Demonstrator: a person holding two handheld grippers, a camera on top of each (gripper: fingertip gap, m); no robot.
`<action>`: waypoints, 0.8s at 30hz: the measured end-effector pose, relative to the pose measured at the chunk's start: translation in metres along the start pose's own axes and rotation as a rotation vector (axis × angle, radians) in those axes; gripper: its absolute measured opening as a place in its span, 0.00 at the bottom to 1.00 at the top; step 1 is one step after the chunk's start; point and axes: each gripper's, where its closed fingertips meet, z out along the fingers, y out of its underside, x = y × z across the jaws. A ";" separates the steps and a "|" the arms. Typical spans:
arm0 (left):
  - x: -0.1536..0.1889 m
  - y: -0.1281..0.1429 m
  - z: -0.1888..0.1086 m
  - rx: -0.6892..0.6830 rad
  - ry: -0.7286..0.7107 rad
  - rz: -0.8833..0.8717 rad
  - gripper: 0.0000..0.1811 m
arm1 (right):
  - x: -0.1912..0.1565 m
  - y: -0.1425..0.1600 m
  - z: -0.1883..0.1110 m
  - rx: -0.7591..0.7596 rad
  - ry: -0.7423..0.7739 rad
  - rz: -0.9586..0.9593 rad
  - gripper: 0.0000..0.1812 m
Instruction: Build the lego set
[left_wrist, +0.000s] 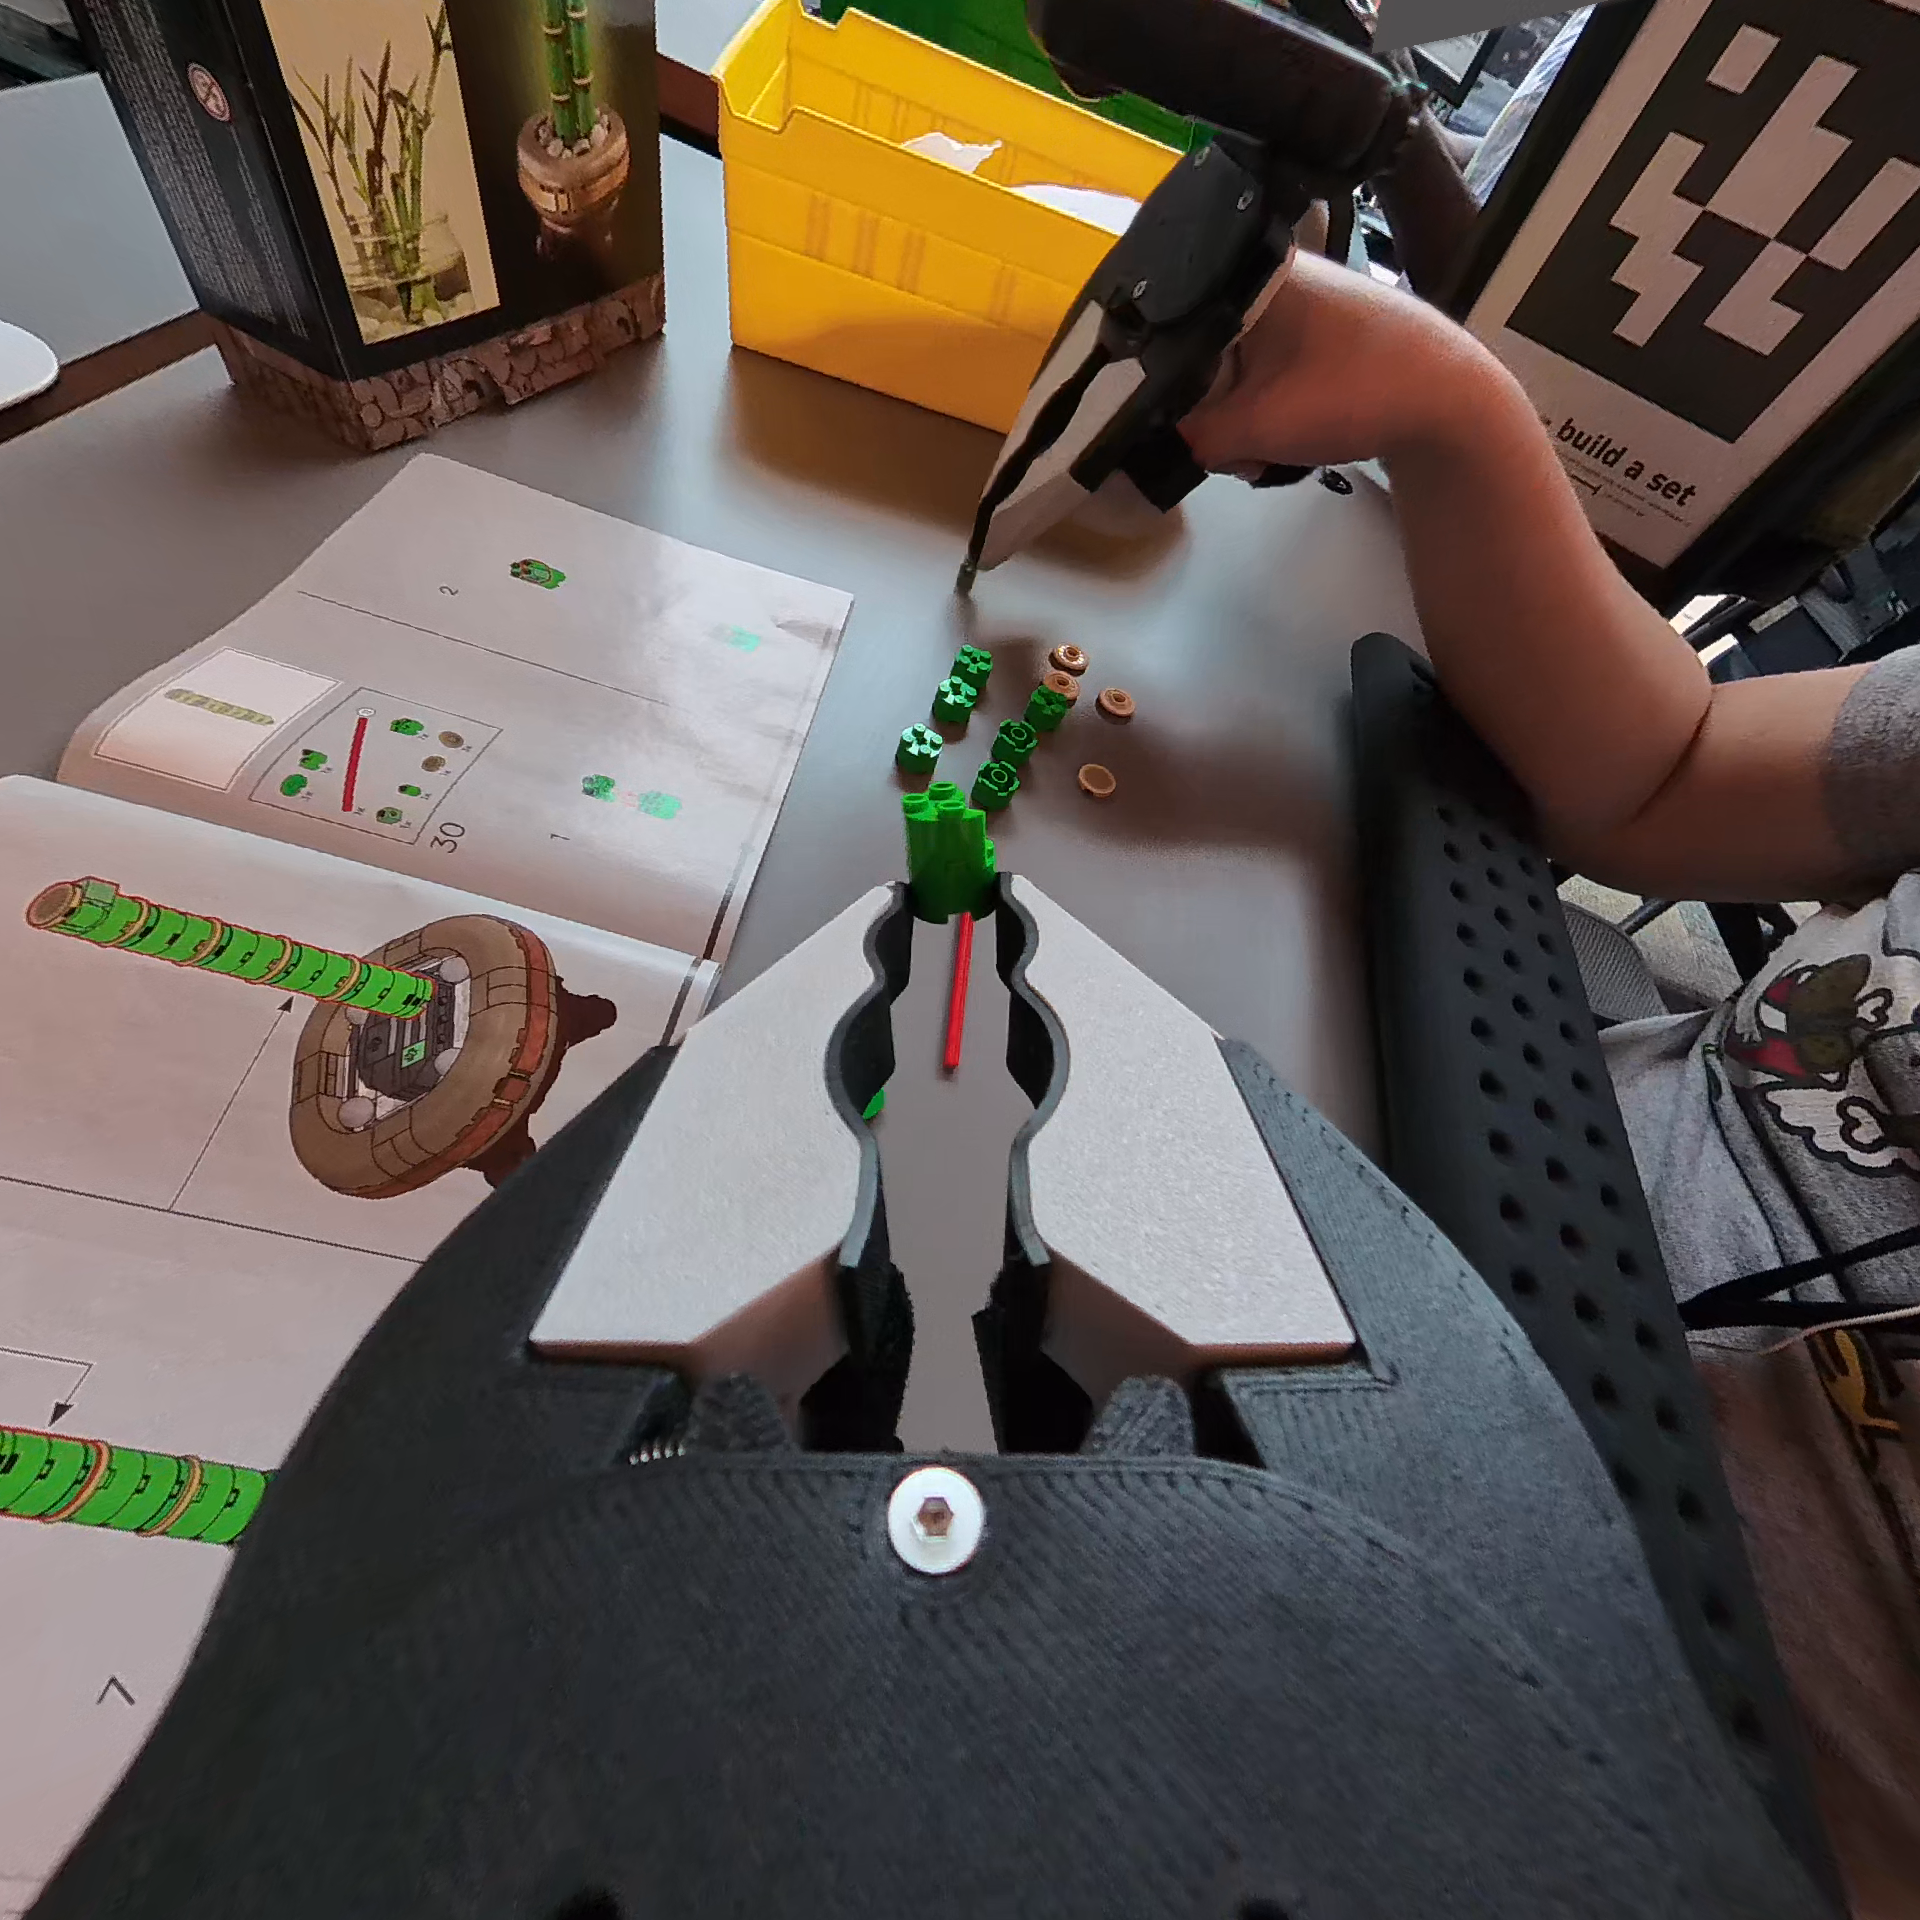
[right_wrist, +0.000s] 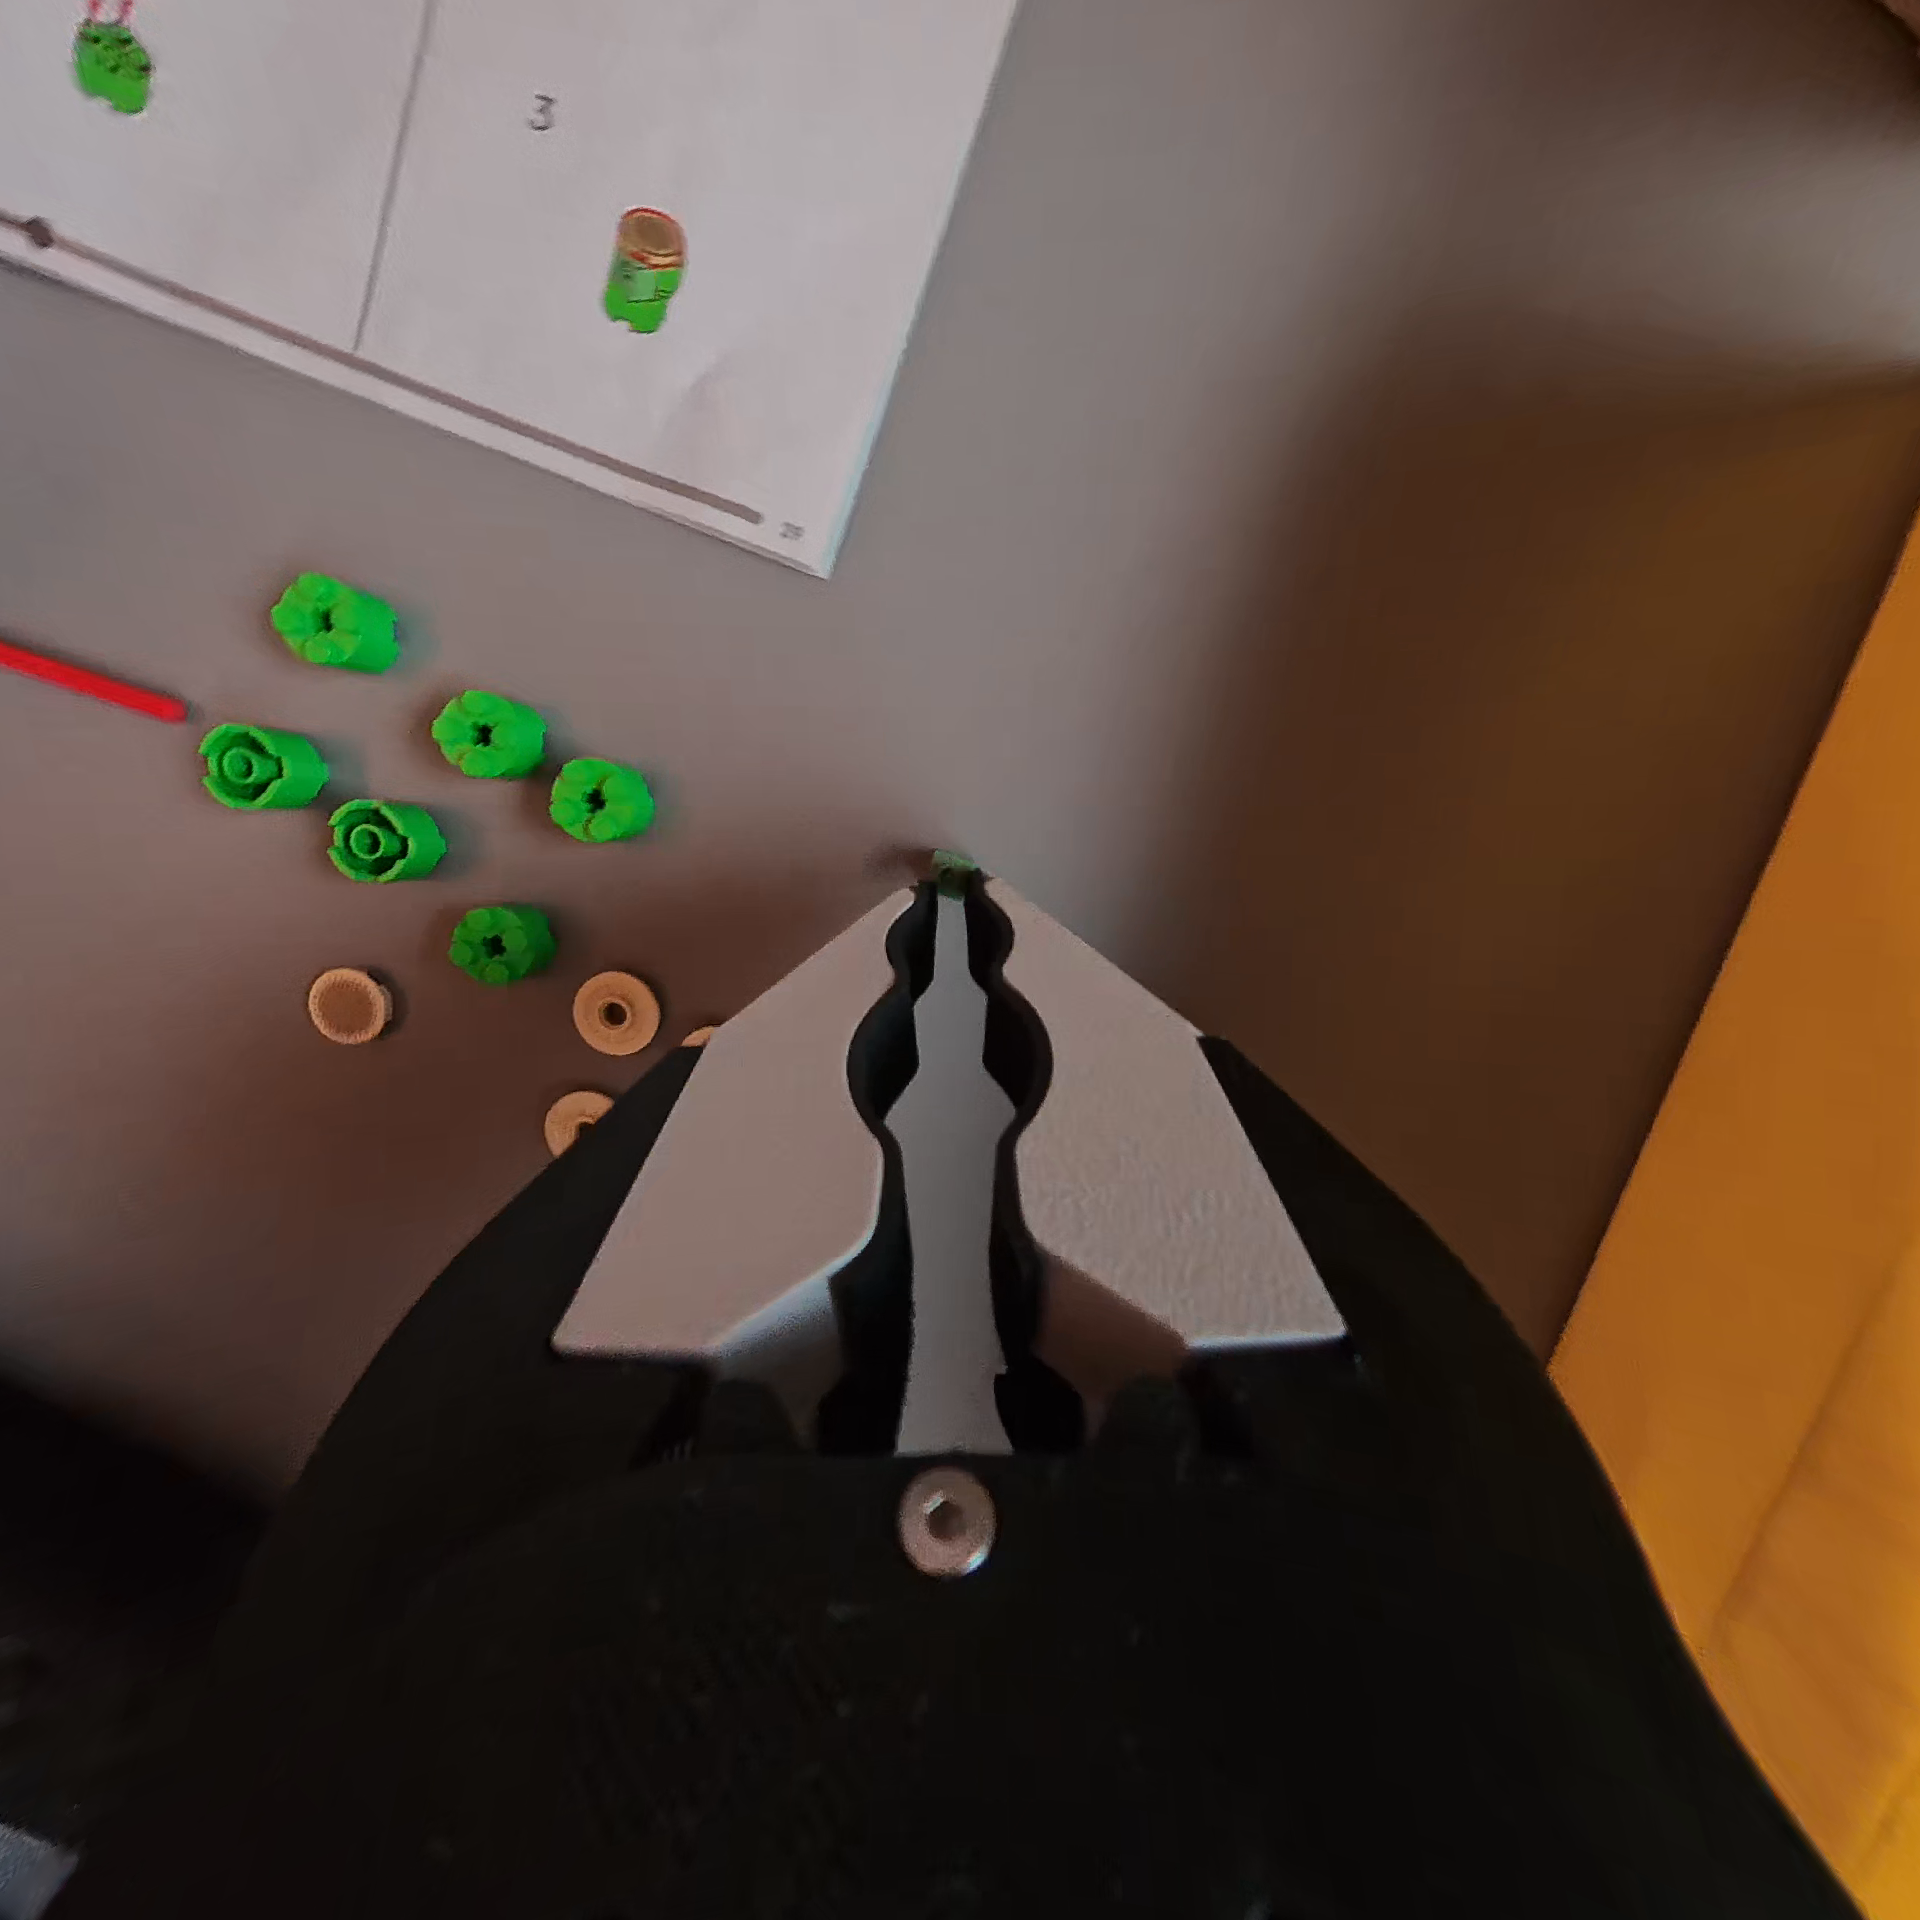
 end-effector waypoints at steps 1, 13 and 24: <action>0.000 0.000 0.000 -0.001 0.002 0.000 0.08 | -0.002 -0.002 0.001 0.007 -0.013 -0.056 0.03; 0.002 0.005 0.003 -0.027 0.017 -0.011 0.08 | -0.007 -0.009 -0.001 0.097 -0.057 -0.285 0.07; 0.002 0.006 0.004 -0.034 0.018 -0.018 0.08 | -0.011 -0.013 0.002 0.068 -0.042 -0.192 0.03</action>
